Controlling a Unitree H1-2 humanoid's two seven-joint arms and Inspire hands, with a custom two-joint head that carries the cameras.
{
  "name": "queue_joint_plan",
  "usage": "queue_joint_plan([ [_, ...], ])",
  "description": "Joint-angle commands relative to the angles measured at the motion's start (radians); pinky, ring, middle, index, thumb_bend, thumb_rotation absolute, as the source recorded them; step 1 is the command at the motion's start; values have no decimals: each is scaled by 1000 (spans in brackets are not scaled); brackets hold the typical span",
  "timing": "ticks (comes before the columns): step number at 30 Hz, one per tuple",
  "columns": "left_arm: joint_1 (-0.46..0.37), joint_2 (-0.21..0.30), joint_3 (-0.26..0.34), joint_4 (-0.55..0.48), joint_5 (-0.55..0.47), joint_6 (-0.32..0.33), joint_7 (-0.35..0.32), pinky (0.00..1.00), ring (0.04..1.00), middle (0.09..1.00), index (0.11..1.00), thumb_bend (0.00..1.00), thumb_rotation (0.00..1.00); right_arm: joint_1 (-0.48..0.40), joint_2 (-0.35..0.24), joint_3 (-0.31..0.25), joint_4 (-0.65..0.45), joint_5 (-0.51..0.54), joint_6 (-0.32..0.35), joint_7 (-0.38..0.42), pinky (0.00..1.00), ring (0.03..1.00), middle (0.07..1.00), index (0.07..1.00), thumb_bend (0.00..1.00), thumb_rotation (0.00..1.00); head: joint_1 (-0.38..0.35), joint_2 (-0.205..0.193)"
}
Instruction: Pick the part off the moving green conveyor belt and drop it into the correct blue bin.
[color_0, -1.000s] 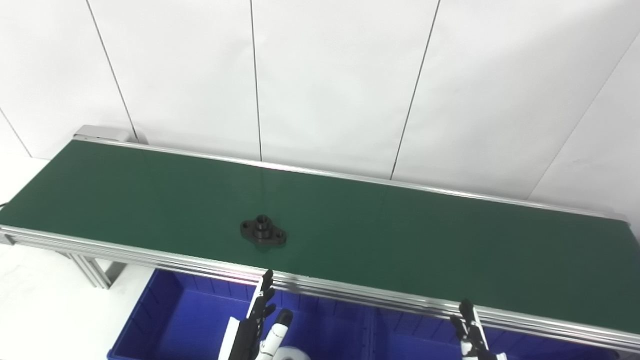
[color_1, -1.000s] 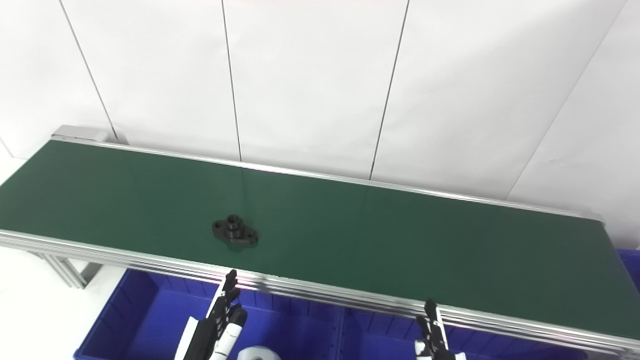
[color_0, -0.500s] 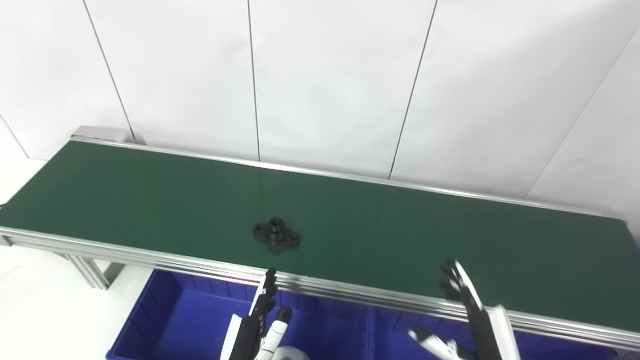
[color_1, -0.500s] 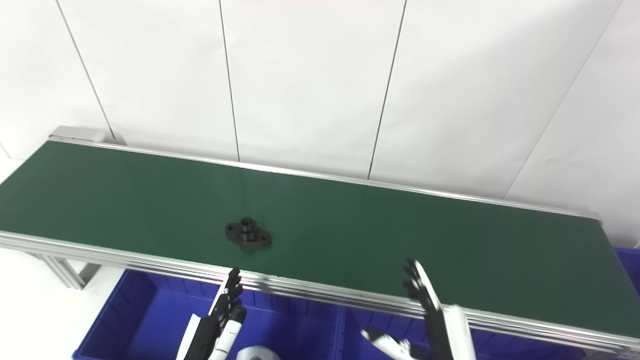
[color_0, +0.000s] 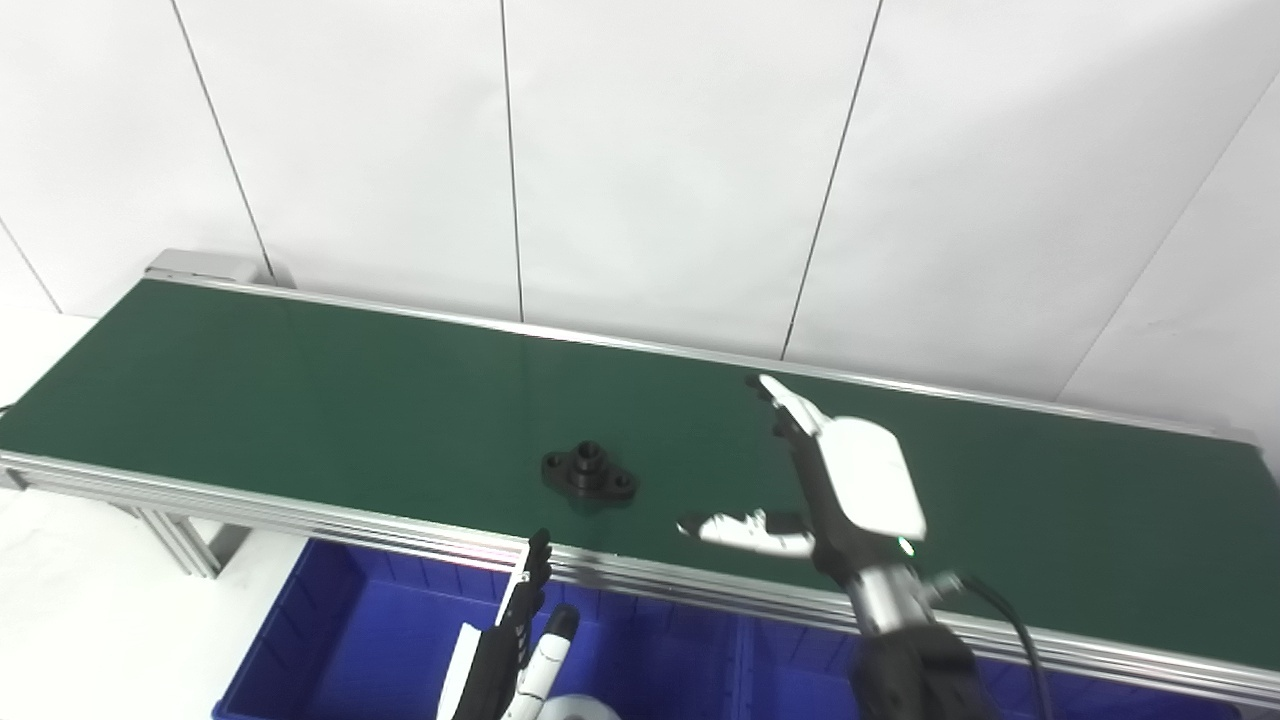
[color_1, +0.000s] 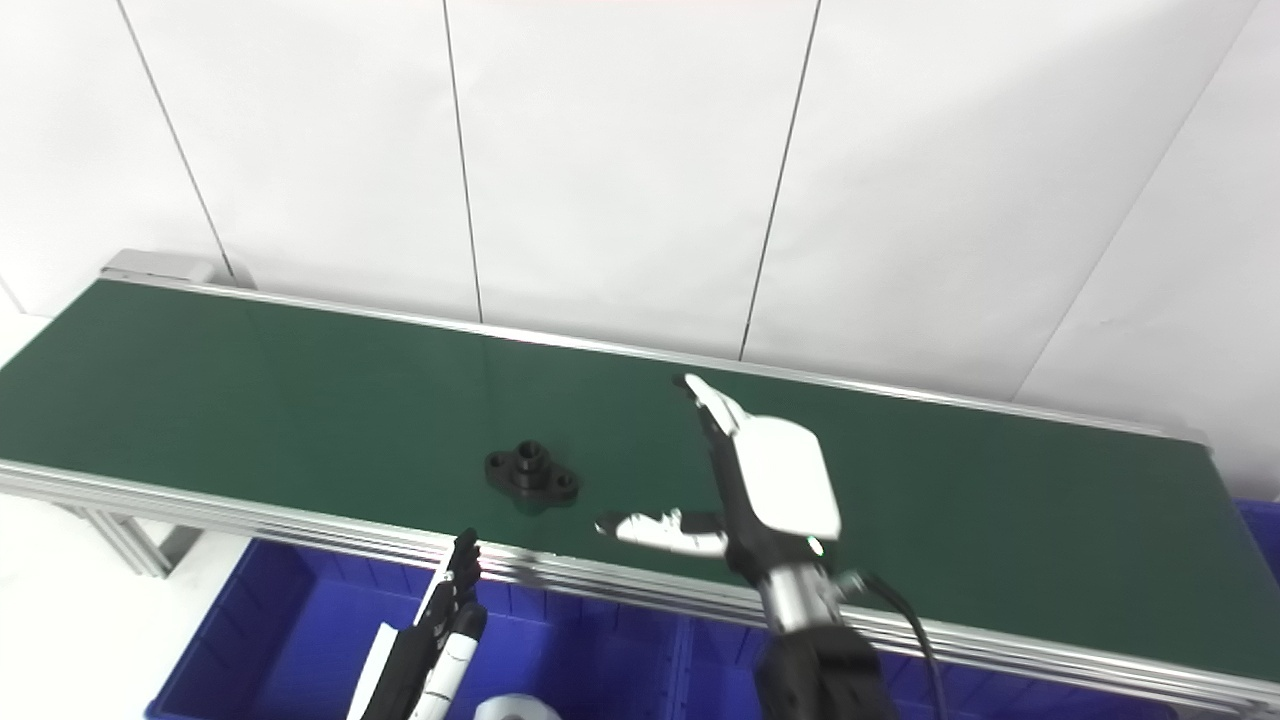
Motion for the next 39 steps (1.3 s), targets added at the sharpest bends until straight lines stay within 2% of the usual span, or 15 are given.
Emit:
queue_joint_plan([
  [1,-2,-26,-15,-40,-6,-5,-2,1000,994,1000,1000,505,952,-64,1,12,19,-23,26,-2,569,734,860,885,1000,675,3,3],
  [4,-2,-31,-20,-41,4,-4,4,998,987,1000,1000,513,952,-112,-5,31,85,-39,43,1,579,754,865,889,1000,684,14,5],
  [6,-2,-32,-23,-42,12,-6,5,993,981,1000,1000,482,957,-145,-6,46,138,-48,43,-12,540,724,854,879,1000,675,19,7],
  [8,-1,-34,-28,-43,17,-8,6,985,978,1000,1000,464,963,-174,-6,61,191,-55,39,-28,542,713,843,868,1000,684,25,10],
  [11,2,-41,-34,-47,19,-7,7,981,978,1000,1000,476,961,-210,2,80,267,-49,35,-51,534,699,836,862,1000,680,34,13],
  [15,7,-51,-40,-54,20,-6,9,980,981,1000,1000,475,946,-237,10,97,320,-39,46,-50,527,704,842,865,1000,671,44,20],
  [22,19,-58,-53,-80,27,4,8,984,979,1000,1000,457,951,-291,24,129,411,-23,100,5,549,709,831,873,1000,657,55,28],
  [25,23,-61,-56,-81,26,-1,9,986,979,1000,1000,452,948,-313,26,147,443,-18,113,4,507,668,798,858,1000,645,59,31],
  [32,32,-68,-68,-96,22,5,6,997,979,1000,1000,442,940,-342,33,187,496,-6,130,-17,477,623,749,830,1000,647,71,45],
  [34,33,-69,-71,-100,24,8,6,997,980,1000,1000,443,939,-345,30,200,504,-10,136,-14,454,587,722,820,1000,648,75,48],
  [36,35,-70,-73,-104,26,11,6,992,978,1000,1000,437,934,-346,26,212,510,-14,141,-11,375,483,631,806,1000,648,76,50],
  [37,36,-70,-75,-108,30,14,6,993,978,1000,1000,436,934,-341,25,210,519,-4,132,-28,363,466,615,804,1000,647,82,55],
  [38,37,-70,-77,-111,32,16,6,993,978,1000,1000,428,935,-337,24,208,524,4,125,-42,242,319,447,781,904,637,82,55],
  [39,39,-70,-79,-115,32,19,6,993,977,1000,1000,426,936,-331,21,206,533,16,110,-59,185,250,366,762,832,622,84,56],
])
